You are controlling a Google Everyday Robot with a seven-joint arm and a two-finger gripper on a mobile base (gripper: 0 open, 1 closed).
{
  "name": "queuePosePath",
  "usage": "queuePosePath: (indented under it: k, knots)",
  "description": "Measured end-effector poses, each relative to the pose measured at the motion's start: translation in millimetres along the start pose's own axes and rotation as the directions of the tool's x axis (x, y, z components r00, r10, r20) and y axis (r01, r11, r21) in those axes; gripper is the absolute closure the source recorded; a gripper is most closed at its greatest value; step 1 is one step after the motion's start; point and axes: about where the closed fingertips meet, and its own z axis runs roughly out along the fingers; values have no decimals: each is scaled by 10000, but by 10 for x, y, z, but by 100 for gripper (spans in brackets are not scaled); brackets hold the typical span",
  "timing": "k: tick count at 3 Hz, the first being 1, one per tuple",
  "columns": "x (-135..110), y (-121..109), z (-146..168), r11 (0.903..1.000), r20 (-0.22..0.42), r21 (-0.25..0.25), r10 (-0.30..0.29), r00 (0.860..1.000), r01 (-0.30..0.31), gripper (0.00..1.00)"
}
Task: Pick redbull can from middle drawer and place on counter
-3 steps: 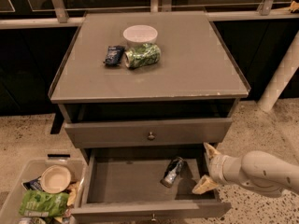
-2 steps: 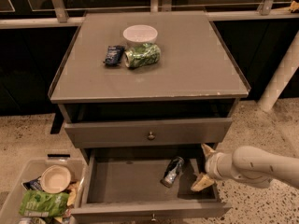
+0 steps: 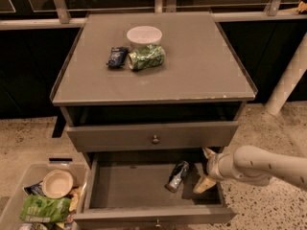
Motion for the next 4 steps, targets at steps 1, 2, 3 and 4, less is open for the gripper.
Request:
queuePosePath:
  k: [1,2,3,4]
  knots:
    - [34,-2,58,10000,-225,-80,23,9997,-24,0]
    - [192,145,336,9988,-921,-461,87,9957,-130,0]
    - [321,289,653,9981,-1252,-560,175,9920,-247,0]
    - [335,301,677,9981,-1272,-557,184,9917,-257,0]
